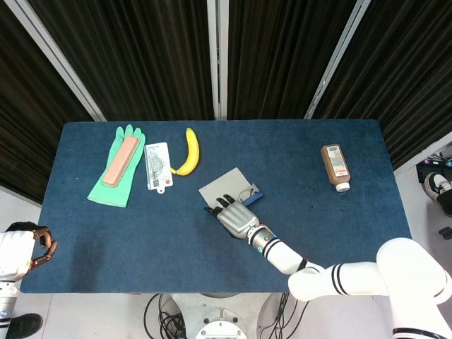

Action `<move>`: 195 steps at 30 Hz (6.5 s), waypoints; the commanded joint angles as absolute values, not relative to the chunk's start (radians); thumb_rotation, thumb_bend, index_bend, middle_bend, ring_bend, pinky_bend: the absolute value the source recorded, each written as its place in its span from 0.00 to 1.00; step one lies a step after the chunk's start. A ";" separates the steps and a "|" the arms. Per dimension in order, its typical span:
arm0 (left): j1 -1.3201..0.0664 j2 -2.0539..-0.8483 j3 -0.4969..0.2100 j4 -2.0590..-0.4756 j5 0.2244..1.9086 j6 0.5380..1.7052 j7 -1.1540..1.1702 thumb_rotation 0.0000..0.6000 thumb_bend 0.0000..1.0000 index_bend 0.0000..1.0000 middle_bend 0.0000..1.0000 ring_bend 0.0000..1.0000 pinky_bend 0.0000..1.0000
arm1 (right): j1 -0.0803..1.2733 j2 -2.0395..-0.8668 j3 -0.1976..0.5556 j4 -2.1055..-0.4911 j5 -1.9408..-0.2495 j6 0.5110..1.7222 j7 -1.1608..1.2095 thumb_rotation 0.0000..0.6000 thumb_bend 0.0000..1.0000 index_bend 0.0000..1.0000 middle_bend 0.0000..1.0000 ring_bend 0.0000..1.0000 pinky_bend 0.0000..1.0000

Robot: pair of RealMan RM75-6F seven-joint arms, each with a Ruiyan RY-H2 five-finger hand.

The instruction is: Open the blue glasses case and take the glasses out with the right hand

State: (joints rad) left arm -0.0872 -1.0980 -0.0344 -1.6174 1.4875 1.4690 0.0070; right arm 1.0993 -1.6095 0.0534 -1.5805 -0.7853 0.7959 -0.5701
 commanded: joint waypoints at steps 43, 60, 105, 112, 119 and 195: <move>-0.087 -1.101 -0.035 -1.618 1.487 1.471 0.017 1.00 0.37 0.66 0.67 0.43 0.36 | 1.032 -1.528 0.119 -1.399 -0.722 0.651 -0.357 1.00 0.76 0.00 0.25 0.00 0.00; -0.087 -1.097 -0.033 -1.619 1.490 1.469 0.008 1.00 0.37 0.66 0.67 0.43 0.36 | 1.038 -1.517 0.107 -1.483 -0.843 0.763 -0.402 1.00 0.26 0.07 0.29 0.00 0.00; -0.088 -1.096 -0.033 -1.620 1.488 1.468 0.006 1.00 0.37 0.66 0.67 0.43 0.36 | 1.089 -1.577 0.069 -1.396 -0.706 0.739 -0.529 1.00 0.43 0.43 0.28 0.00 0.00; -0.088 -1.095 -0.033 -1.620 1.489 1.468 0.003 1.00 0.37 0.66 0.66 0.43 0.36 | 1.088 -1.582 0.072 -1.389 -0.711 0.747 -0.530 1.00 0.45 0.49 0.31 0.00 0.00; -0.088 -1.095 -0.033 -1.620 1.490 1.468 0.003 1.00 0.37 0.66 0.67 0.43 0.36 | 1.080 -1.589 0.088 -1.387 -0.739 0.788 -0.524 1.00 0.47 0.59 0.36 0.00 0.00; -0.088 -1.097 -0.034 -1.623 1.486 1.469 0.011 1.00 0.37 0.66 0.67 0.43 0.34 | 0.846 -1.619 0.087 -1.377 -1.229 0.875 -0.447 1.00 0.34 0.37 0.21 0.00 0.00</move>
State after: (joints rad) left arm -0.0877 -1.0965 -0.0336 -1.6231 1.4865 1.4686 0.0105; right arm 0.8471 -1.6103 0.0912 -1.3867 -1.2206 0.8755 -0.4506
